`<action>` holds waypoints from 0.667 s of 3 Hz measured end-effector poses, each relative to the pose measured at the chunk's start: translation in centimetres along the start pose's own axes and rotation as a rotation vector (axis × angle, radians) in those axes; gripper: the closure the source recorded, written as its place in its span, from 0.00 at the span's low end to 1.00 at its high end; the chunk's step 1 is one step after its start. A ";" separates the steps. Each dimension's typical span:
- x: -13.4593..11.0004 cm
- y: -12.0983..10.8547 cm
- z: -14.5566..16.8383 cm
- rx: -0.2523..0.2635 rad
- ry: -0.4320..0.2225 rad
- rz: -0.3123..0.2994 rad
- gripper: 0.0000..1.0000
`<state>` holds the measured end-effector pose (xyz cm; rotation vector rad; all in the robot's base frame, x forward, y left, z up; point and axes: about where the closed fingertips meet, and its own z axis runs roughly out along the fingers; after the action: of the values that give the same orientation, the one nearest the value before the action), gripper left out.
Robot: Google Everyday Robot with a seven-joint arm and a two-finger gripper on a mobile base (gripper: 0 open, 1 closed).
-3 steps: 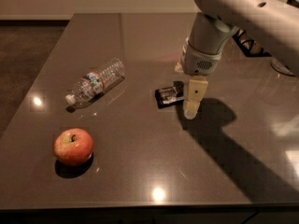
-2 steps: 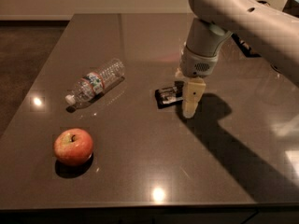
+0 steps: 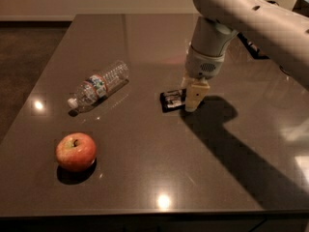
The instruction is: Move rxbar chocolate near apple
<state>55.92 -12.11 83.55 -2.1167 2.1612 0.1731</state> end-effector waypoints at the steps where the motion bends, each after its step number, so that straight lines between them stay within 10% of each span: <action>1: -0.1 0.0 -0.4 0.000 0.000 0.000 0.85; 2: -1.9 2.4 -2.5 0.040 -0.045 -0.019 1.00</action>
Offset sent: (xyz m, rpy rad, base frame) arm -0.0836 0.0479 0.0872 0.1436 -0.1304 0.0419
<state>53.60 -10.60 86.31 -2.0903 2.1014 0.1735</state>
